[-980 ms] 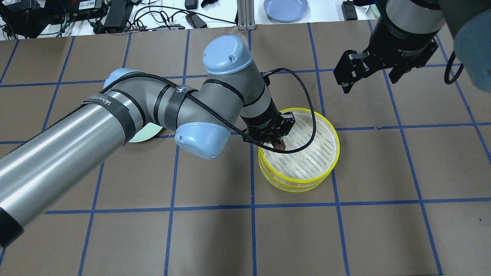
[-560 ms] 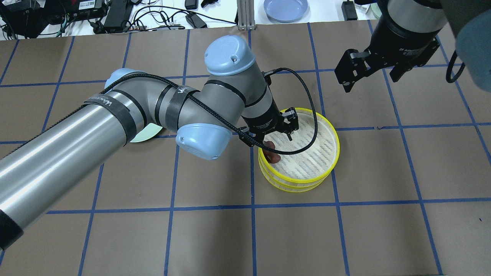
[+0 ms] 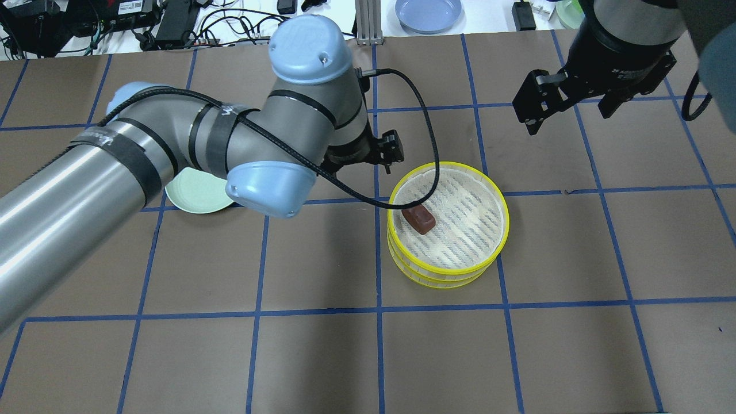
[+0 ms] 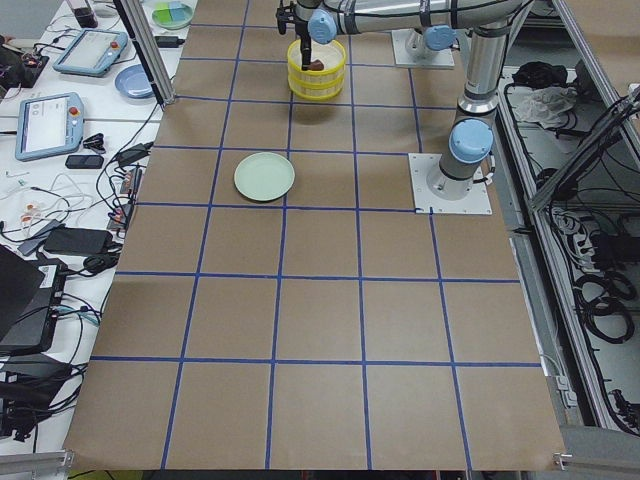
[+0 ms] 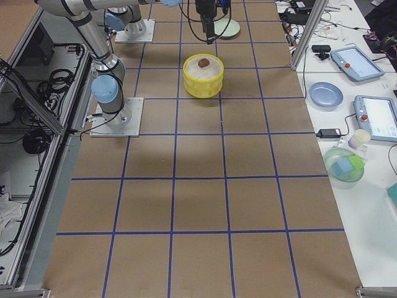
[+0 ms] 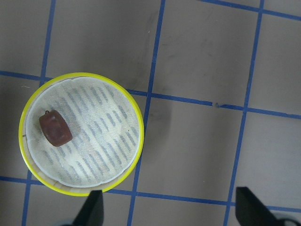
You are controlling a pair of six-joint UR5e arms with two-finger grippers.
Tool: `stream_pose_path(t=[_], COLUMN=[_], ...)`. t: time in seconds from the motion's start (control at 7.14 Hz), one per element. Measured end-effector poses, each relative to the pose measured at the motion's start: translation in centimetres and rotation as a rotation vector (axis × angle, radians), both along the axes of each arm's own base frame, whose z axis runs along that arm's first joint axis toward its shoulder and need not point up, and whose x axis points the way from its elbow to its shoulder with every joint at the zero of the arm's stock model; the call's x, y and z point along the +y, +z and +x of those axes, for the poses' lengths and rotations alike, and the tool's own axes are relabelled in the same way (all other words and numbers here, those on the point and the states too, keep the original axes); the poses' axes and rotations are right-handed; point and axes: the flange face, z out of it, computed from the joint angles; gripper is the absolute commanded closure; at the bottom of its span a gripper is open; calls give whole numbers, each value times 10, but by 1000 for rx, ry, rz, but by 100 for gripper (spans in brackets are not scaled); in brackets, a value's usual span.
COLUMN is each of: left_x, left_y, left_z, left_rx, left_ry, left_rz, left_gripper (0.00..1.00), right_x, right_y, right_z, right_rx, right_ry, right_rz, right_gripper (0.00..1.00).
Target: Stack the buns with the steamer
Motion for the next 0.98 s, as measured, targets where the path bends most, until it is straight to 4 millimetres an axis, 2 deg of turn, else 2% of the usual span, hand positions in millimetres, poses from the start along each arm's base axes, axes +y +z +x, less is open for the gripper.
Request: stream_pose_path(t=[0.28, 0.42, 0.56, 0.7, 0.98], left_x=[-36, -47, -49, -42, -18], left_y=[39, 64, 88, 108, 139], left_z=[96, 144, 184, 208, 221], left_rx=[-58, -70, -80, -94, -112], left_ry=[-30, -50, -67, -73, -74], left_rz=[22, 36, 38, 44, 38], left_gripper=[0, 0, 0, 0, 0], right_x=[0, 0, 0, 0, 0], right_y=[1, 1, 1, 1, 0], right_z=[-1, -2, -2, -2, -2], right_rx=[10, 10, 11, 11, 10], right_ry=[-10, -13, -14, -11, -5], right_rz=[-5, -6, -5, -4, -3], right_gripper=[0, 0, 0, 0, 0])
